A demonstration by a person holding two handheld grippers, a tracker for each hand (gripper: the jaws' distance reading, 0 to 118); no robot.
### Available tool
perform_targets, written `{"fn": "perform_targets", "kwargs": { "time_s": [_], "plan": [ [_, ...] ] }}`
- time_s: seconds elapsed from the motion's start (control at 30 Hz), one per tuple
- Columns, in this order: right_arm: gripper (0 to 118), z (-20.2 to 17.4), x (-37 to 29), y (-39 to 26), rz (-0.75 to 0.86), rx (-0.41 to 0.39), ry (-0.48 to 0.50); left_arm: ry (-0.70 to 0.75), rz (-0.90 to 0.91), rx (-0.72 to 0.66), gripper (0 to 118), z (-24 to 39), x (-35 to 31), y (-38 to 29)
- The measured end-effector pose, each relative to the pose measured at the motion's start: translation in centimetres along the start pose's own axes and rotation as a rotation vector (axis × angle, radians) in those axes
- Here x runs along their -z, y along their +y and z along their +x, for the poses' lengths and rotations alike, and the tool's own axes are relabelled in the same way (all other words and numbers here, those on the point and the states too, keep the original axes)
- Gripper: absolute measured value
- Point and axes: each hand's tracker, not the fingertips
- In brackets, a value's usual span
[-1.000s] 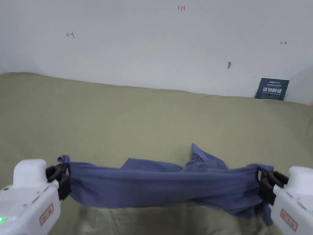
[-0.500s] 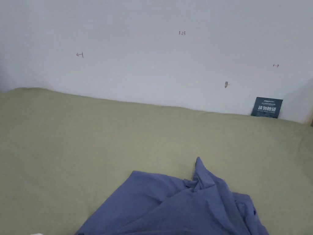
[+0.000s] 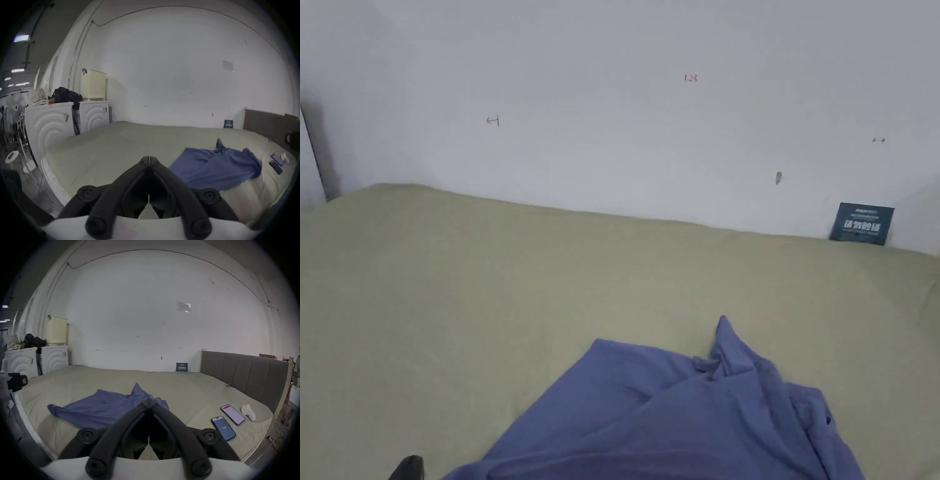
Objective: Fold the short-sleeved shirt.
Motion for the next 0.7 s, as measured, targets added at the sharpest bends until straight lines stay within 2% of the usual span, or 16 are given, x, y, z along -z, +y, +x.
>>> {"fn": "perform_targets", "kwargs": {
  "time_s": [0.07,0.13,0.23,0.27,0.37,0.5,0.57,0.6,0.63,0.67,0.7],
  "plan": [
    [0,-0.5,0.1,-0.2,-0.056,-0.038,0.007,-0.005,-0.037,0.011,0,-0.2,0.2,-0.4],
    [0,-0.2,0.1,-0.5,-0.062,-0.005,0.024,-0.033,-0.068,-0.009,4,-1.1,1.8,-0.2],
    [0,0.1,0.9,0.0,-0.078,0.030,0.026,-0.188,-0.226,-0.088,68,-2.3,6.7,-0.5],
    [0,0.3,1.2,0.1,-0.079,0.038,0.027,-0.224,-0.335,-0.079,81,-2.4,8.9,-0.6],
    [0,0.8,2.4,1.0,-0.097,0.055,0.047,-0.227,-0.522,-0.002,81,-1.5,13.7,-2.2],
    [0,1.5,4.0,1.4,-0.116,0.054,0.061,-0.259,-0.534,0.032,81,0.0,17.5,-4.1],
    [0,2.0,6.0,1.3,-0.170,0.046,0.096,-0.296,-0.591,0.106,76,1.1,19.4,-5.0],
    [0,2.2,7.5,1.3,-0.198,0.044,0.121,-0.302,-0.640,0.131,62,1.5,20.2,-5.4],
    [0,2.4,9.6,1.5,-0.240,0.035,0.159,-0.266,-0.672,0.168,33,2.0,20.3,-5.3],
    [0,2.7,11.9,2.1,-0.298,0.018,0.184,-0.263,-0.647,0.168,12,2.2,20.4,-5.0],
    [1,3.0,14.2,2.6,-0.323,0.017,0.206,-0.269,-0.624,0.154,11,2.3,19.9,-4.6]
  ]
}}
